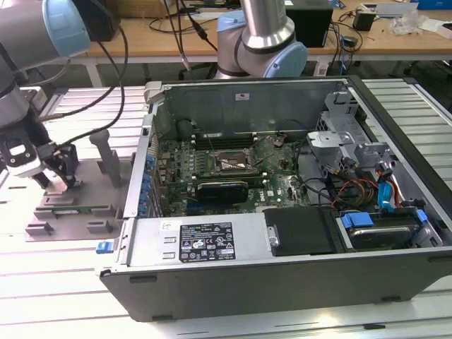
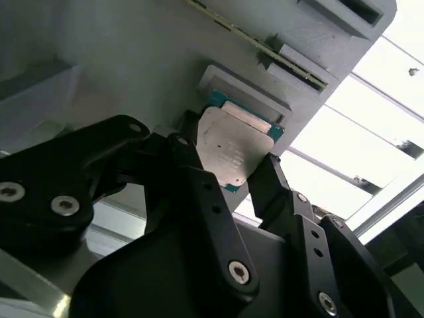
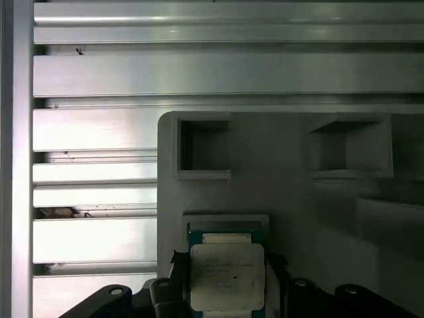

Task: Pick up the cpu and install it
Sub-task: 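Pick up the cpu and move it towards the insertion slot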

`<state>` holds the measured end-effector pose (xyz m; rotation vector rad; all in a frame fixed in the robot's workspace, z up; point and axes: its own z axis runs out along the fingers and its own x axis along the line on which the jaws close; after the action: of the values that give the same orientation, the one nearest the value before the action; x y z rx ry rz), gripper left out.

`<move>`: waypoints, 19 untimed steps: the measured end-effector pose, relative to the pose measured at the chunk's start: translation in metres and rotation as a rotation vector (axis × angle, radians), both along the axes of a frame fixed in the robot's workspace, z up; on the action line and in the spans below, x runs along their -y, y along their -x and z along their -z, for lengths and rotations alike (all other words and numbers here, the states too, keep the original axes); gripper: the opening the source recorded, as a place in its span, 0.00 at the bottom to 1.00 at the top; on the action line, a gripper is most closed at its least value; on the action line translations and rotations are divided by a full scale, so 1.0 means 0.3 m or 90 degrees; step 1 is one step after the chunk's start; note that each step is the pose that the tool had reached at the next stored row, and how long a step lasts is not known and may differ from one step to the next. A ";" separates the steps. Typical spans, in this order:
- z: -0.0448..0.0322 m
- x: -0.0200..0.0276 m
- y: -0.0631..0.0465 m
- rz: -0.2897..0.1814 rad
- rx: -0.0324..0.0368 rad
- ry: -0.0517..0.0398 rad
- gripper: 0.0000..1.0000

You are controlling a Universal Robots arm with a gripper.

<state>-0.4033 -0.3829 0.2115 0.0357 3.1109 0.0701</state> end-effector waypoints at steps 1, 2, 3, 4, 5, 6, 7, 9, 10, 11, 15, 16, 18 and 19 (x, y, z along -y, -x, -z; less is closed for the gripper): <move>-0.023 0.000 0.000 0.000 -0.0001 0.0000 0.54; -0.044 0.000 0.000 0.000 -0.0001 0.0000 0.54; -0.057 0.000 0.000 0.000 0.0000 0.0000 0.54; -0.073 0.000 0.000 0.000 0.0000 0.0000 0.54; -0.086 0.000 0.000 0.000 -0.0001 0.0000 0.54; -0.100 0.000 0.000 0.000 -0.0001 0.0000 0.54; -0.125 0.000 0.000 0.000 0.0000 0.0000 0.54; -0.153 -0.001 0.000 0.000 0.0000 0.0000 0.54; -0.166 -0.002 0.000 0.000 -0.0001 0.0001 0.54; -0.176 -0.003 0.000 0.000 -0.0001 0.0001 0.54; -0.262 -0.007 0.000 0.000 0.0000 0.0001 0.54; -0.273 -0.007 0.000 0.000 0.0002 0.0000 0.54; -0.298 -0.008 0.000 0.000 0.0004 0.0001 0.54; -0.308 -0.009 0.000 0.000 0.0004 0.0000 0.54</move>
<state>-0.4033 -0.3803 0.3040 0.0356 3.1102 0.0700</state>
